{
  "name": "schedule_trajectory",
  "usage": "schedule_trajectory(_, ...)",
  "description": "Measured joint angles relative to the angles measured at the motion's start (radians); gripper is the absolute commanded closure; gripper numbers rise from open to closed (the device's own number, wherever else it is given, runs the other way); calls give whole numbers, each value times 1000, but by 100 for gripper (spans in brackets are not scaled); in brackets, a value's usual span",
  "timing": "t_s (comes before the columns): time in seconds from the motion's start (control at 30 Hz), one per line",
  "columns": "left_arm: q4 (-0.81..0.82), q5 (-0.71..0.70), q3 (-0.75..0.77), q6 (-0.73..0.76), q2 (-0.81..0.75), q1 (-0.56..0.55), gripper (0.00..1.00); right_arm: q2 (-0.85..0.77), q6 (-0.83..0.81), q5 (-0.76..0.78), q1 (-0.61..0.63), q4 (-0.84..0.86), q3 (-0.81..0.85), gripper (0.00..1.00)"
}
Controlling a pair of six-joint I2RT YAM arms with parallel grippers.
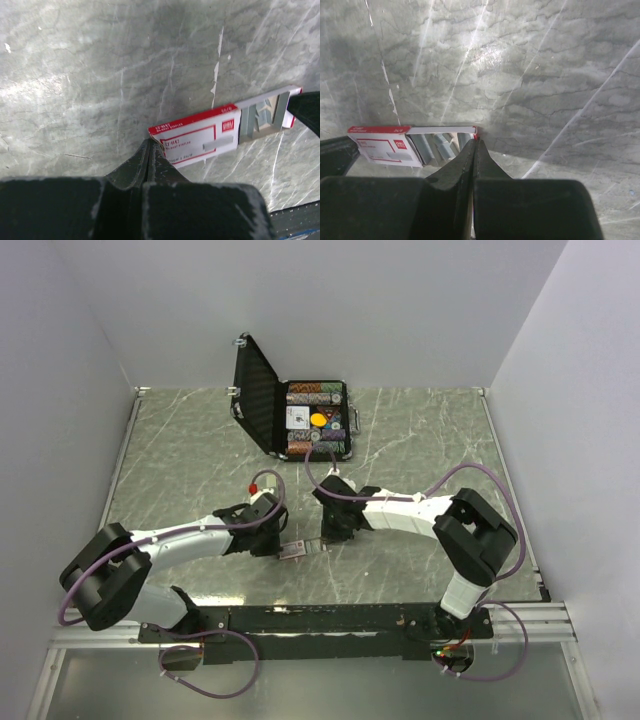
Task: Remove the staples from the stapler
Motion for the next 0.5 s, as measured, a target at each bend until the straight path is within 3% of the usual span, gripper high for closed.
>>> schedule_trajectory(0.5,11,33,40,42,51,-5,99,11,-43,-6,-5,10,13,100)
